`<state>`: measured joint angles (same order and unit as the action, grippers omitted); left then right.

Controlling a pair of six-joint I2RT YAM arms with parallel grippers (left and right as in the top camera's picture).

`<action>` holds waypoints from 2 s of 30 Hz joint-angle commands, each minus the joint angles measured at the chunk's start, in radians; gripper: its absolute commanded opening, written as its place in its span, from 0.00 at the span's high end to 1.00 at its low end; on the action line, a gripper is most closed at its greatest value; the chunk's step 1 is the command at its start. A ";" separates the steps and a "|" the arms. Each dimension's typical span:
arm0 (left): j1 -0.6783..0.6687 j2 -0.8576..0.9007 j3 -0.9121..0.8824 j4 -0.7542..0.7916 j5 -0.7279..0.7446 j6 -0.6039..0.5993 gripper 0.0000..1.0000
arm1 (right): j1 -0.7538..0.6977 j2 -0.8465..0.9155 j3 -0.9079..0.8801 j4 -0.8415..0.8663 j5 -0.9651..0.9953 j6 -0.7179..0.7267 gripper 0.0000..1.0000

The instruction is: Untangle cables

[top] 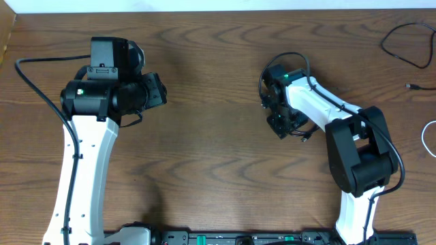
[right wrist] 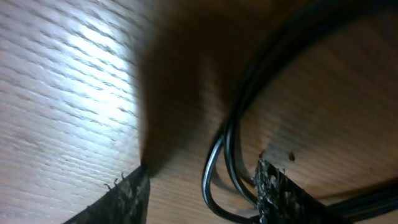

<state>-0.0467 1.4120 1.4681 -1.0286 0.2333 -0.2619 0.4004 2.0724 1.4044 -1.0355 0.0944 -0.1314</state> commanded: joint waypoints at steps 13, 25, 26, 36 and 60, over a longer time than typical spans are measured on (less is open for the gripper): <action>0.000 0.006 0.008 -0.002 -0.010 -0.001 0.50 | -0.013 0.004 -0.119 0.129 0.003 0.188 0.99; 0.000 0.006 0.008 -0.003 -0.010 -0.001 0.50 | -0.283 -0.365 0.291 0.000 -0.404 0.249 0.99; 0.000 0.006 0.008 -0.003 -0.010 -0.001 0.50 | -0.317 -0.391 0.304 0.004 -0.428 0.260 0.99; 0.000 0.006 0.008 -0.003 -0.010 -0.001 0.50 | -0.587 -0.509 0.317 0.010 -0.584 0.265 0.99; 0.000 0.006 0.008 -0.003 -0.010 -0.001 0.50 | -0.370 0.041 0.281 -0.067 -0.415 0.135 0.42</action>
<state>-0.0467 1.4128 1.4681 -1.0283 0.2333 -0.2619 0.0063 2.0537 1.6913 -1.1393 -0.4133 -0.0177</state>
